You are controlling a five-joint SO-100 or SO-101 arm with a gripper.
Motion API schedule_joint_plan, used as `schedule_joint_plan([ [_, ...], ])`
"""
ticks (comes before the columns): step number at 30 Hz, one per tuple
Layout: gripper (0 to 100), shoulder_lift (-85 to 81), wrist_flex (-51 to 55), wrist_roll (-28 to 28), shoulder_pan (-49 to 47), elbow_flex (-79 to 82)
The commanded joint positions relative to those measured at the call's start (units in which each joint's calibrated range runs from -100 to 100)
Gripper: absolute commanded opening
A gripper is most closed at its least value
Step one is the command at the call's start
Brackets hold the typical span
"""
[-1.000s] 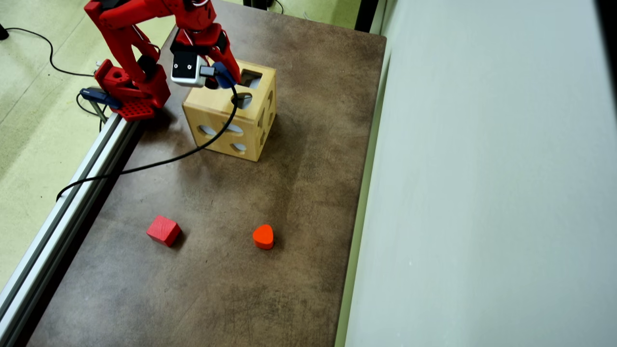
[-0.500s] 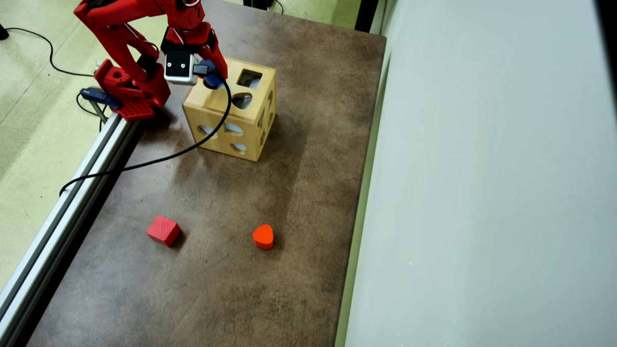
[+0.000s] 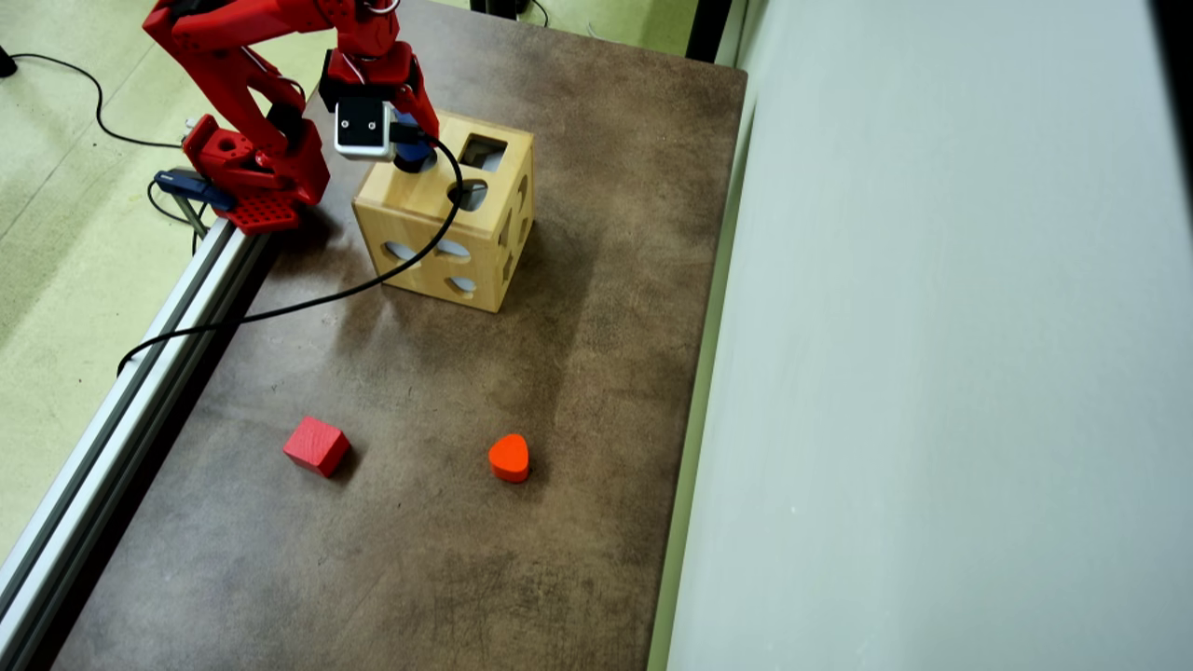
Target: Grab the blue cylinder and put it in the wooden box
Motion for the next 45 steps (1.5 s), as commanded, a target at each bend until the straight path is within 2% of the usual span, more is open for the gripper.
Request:
schedule_joint_plan([
  [1, 18, -0.3, -0.5, 0.2, -0.3, -0.2],
  [7, 18, 3.4, -0.5, 0.2, -0.3, -0.8],
  [16, 27, 3.4, -0.6, 0.1, -0.3, -0.3],
  [39, 27, 2.6, 0.1, 0.2, -2.3, -1.3],
  [45, 26, -3.4, -0.2, 0.1, -2.3, -0.7],
])
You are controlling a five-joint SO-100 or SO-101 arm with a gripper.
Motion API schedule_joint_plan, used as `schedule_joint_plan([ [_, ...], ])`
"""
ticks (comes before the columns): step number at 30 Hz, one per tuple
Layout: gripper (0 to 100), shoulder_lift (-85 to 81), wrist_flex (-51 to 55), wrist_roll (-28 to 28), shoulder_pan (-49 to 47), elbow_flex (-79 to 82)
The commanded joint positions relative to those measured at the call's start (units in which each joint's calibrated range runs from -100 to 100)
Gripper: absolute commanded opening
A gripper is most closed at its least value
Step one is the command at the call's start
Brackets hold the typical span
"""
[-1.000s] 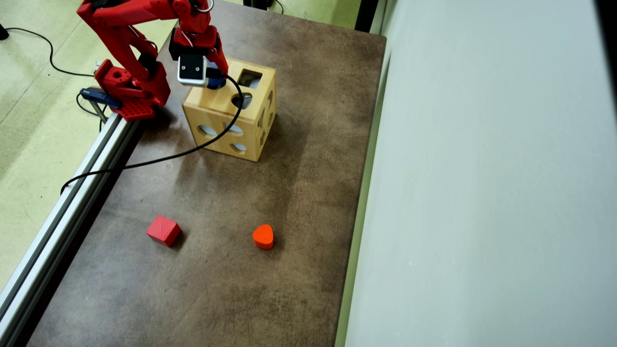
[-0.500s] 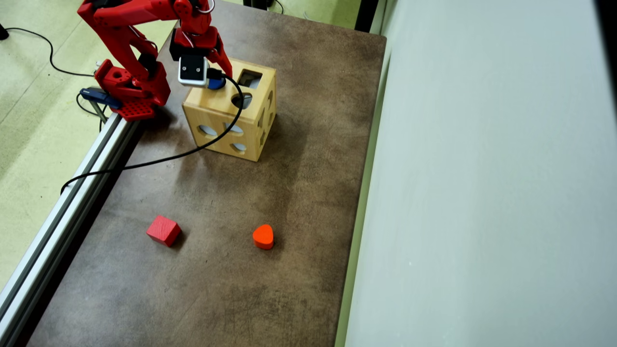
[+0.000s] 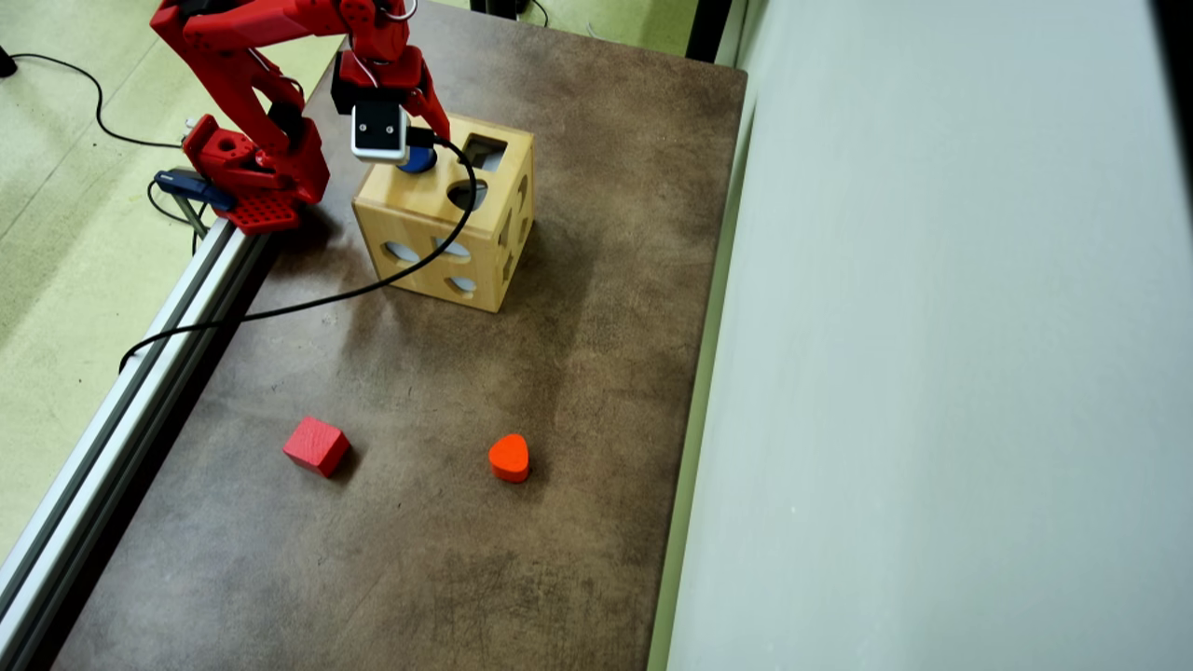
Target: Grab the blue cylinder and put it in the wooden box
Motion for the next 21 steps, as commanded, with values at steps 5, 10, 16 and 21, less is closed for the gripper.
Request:
schedule_joint_plan([
  [5, 20, -7.3, 0.5, 0.2, 0.3, -0.4],
  [10, 20, -14.4, 0.5, 0.1, 0.7, -0.5],
  [16, 20, -16.3, 0.6, 0.1, 6.2, -0.2],
  [21, 20, -15.6, 0.5, 0.8, 15.4, -0.2],
])
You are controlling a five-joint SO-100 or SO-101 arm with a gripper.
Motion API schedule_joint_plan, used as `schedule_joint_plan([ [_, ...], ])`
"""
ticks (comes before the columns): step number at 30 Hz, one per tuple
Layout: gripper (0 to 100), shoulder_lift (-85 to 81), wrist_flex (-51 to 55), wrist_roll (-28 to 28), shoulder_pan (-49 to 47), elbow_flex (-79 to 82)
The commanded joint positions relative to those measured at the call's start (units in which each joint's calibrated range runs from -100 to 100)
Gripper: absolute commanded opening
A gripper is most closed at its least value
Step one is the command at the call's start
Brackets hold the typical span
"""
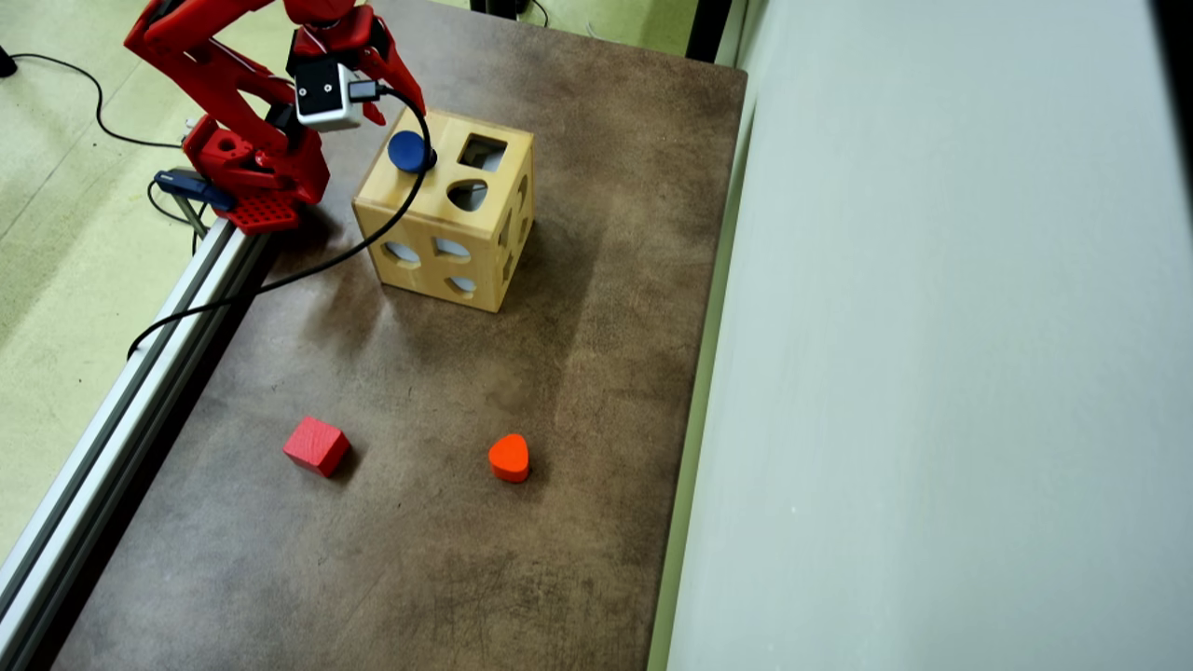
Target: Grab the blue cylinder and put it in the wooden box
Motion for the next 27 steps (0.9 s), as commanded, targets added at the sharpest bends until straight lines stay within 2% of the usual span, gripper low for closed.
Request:
schedule_joint_plan([
  [1, 20, -0.6, 0.4, 1.3, 5.0, -0.4],
  [11, 20, 0.9, -0.4, 2.1, 5.9, 5.1],
  [27, 20, 7.6, -0.8, 2.1, 3.8, 5.2],
])
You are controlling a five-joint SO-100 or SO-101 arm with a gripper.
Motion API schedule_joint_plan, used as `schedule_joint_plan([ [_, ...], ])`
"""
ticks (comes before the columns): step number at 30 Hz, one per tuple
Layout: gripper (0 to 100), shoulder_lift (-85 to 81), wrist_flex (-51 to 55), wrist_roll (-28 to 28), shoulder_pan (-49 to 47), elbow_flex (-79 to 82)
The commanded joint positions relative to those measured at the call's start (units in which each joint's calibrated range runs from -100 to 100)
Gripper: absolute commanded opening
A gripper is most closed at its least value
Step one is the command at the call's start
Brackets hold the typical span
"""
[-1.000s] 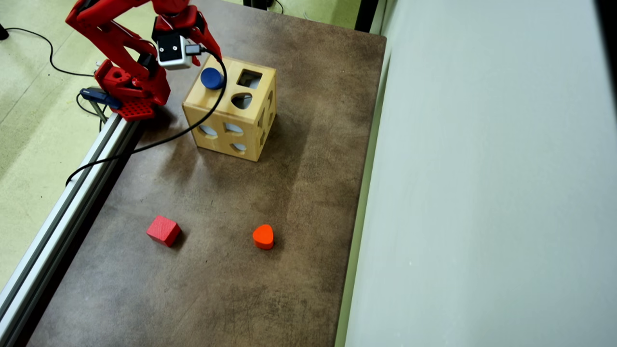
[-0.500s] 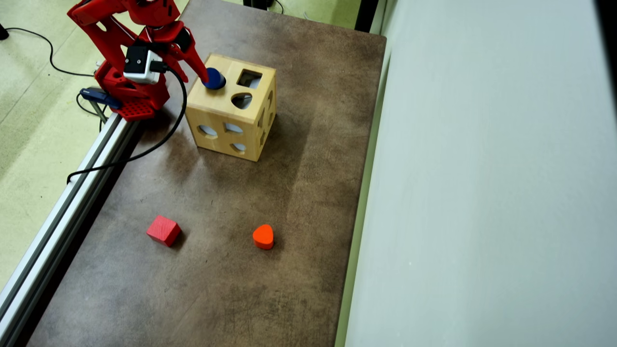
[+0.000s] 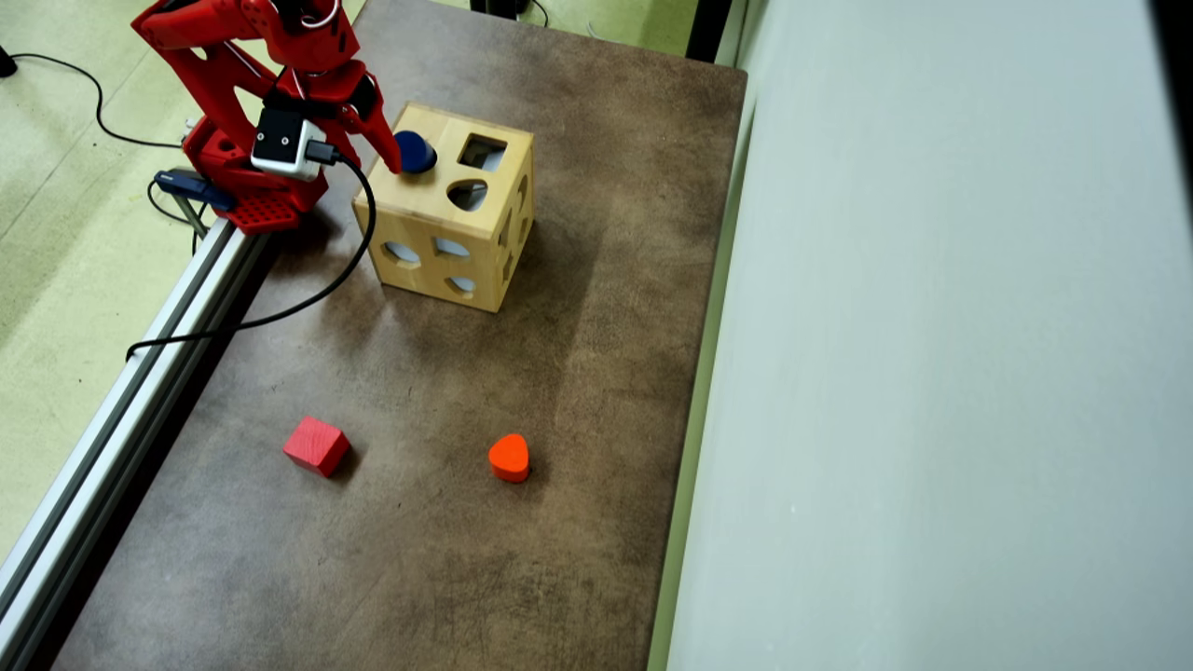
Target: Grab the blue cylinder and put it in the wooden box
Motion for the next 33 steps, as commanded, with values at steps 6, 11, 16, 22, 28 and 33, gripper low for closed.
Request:
schedule_joint_plan([
  [6, 20, 2.7, -3.4, -0.2, -7.1, -0.2],
  [11, 20, 3.9, -3.4, -0.3, -9.3, -0.2],
  [16, 20, 4.0, -3.0, -0.1, -12.1, -0.2],
  [22, 20, 3.1, -2.9, -0.3, -13.2, -0.2],
  [28, 20, 3.0, -2.8, -0.3, -12.8, -1.3],
  [33, 20, 2.9, -2.7, -0.3, -12.7, -1.3],
])
